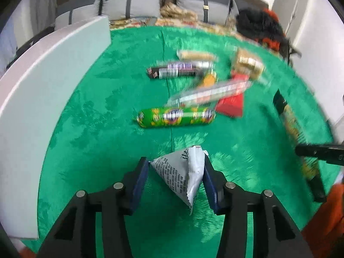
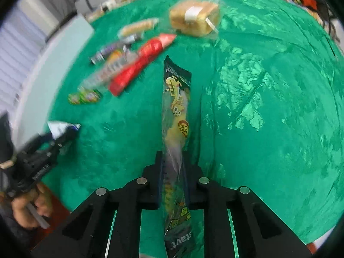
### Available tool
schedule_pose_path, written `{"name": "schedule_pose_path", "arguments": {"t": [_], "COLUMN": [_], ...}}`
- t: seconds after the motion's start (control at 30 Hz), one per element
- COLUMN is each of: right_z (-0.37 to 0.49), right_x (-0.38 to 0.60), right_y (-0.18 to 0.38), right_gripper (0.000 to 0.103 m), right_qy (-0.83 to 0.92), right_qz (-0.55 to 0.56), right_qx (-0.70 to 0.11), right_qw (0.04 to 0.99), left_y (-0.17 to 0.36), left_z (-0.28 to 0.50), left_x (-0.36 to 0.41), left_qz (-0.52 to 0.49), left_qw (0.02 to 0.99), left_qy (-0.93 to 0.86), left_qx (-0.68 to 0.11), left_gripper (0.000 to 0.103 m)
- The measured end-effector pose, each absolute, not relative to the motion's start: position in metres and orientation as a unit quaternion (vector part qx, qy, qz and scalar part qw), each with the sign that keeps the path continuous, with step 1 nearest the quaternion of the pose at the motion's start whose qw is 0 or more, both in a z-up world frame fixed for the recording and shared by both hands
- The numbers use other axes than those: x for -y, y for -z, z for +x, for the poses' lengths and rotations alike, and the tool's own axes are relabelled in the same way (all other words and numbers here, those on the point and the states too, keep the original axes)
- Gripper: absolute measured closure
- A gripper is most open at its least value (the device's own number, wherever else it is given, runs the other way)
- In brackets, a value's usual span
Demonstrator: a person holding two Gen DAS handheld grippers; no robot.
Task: Organize snacks
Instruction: 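Close the left tool on the white pouch while the right tool grips the black-and-yellow bag, then carry both snacks into the white box and open both tools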
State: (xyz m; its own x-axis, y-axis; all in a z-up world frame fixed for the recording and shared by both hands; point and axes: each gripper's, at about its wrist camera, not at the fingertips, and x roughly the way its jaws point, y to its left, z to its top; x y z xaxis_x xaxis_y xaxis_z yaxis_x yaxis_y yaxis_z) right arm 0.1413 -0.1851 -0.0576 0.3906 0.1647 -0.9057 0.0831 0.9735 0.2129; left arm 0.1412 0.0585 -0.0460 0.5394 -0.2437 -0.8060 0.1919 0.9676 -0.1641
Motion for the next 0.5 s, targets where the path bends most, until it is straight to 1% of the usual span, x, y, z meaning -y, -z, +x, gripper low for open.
{"name": "schedule_pose_path", "arguments": {"t": [0.13, 0.23, 0.33, 0.4, 0.5], "right_z": [0.134, 0.139, 0.155, 0.170, 0.201], "right_x": [0.192, 0.179, 0.142, 0.107, 0.043], "right_y": [0.032, 0.008, -0.017, -0.031, -0.053], "right_gripper": [0.088, 0.088, 0.088, 0.088, 0.088], "right_qy": [-0.052, -0.083, -0.125, -0.159, -0.216], "right_qz": [0.177, 0.216, 0.233, 0.243, 0.255], "right_qx": [-0.519, -0.499, -0.486, -0.479, -0.469], "right_qw": [0.835, 0.835, 0.833, 0.828, 0.818], "left_y": [0.009, -0.026, -0.056, -0.077, -0.087], "left_z": [0.136, 0.134, 0.138, 0.141, 0.148], "left_x": [-0.080, -0.109, -0.152, -0.197, -0.258], "left_qz": [-0.081, -0.111, -0.128, -0.133, -0.111], "left_qw": [0.884, 0.890, 0.897, 0.906, 0.916], "left_qy": [0.148, 0.155, 0.142, 0.112, 0.042], "left_qx": [-0.437, -0.415, -0.398, -0.385, -0.384], "left_gripper": [0.055, 0.055, 0.055, 0.055, 0.055]}}
